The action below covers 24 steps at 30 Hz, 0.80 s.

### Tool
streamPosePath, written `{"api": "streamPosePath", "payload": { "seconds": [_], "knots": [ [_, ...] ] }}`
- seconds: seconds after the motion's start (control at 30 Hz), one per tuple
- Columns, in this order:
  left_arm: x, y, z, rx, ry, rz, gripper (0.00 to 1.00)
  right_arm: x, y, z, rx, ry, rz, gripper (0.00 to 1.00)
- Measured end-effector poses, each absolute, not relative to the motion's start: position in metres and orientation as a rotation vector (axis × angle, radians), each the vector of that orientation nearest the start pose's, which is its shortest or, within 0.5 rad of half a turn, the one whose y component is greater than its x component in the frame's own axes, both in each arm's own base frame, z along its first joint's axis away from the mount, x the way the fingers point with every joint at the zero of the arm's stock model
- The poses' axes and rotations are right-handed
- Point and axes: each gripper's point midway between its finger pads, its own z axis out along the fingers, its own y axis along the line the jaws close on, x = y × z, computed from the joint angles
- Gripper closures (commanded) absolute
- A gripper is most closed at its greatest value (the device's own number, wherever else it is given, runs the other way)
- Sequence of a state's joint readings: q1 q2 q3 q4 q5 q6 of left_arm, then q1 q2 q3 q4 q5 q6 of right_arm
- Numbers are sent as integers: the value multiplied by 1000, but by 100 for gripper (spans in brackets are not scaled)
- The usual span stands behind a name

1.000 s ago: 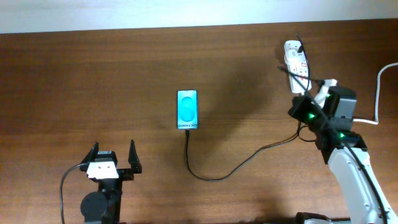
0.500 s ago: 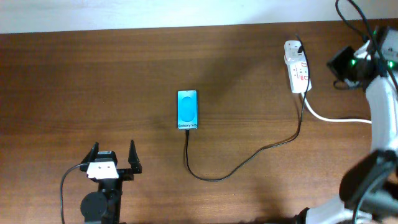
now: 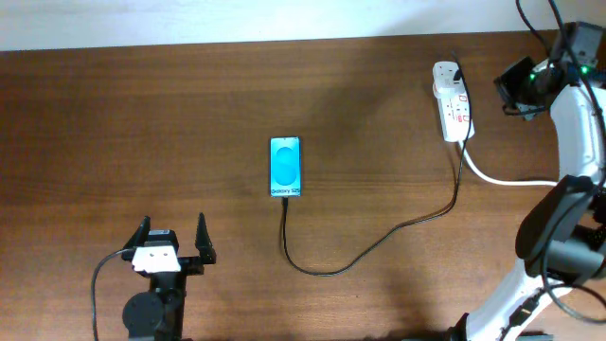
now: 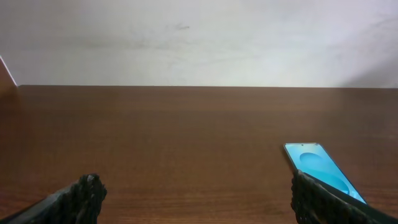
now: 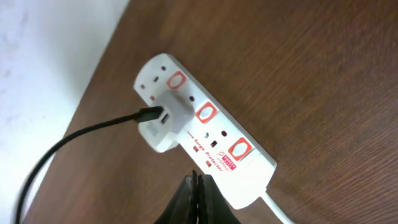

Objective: Plug charger to phone and switch on socket

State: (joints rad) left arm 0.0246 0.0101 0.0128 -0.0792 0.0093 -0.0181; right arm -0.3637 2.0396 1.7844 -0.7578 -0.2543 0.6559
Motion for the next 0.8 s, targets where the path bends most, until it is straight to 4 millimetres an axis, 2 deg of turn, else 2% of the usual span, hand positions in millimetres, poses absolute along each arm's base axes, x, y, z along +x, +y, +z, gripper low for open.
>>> {"api": "streamPosePath", "payload": {
  "seconds": [0.17, 0.27, 0.5, 0.63, 0.8],
  "knots": [
    [246, 4, 158, -28, 1647, -3, 1, 509, -136, 87, 1263, 2373, 475, 96],
    [246, 4, 158, -28, 1647, -3, 1, 517, -124, 72, 1291, 2374, 524, 96],
    [246, 4, 158, -28, 1647, -3, 1, 533, -124, 59, 1349, 2307, 573, 96],
    [246, 4, 158, -28, 1647, -3, 1, 537, -116, 33, 1409, 2313, 614, 96],
    [246, 4, 158, -28, 1647, -3, 1, 543, -108, 35, 1380, 2310, 628, 96]
  ]
}}
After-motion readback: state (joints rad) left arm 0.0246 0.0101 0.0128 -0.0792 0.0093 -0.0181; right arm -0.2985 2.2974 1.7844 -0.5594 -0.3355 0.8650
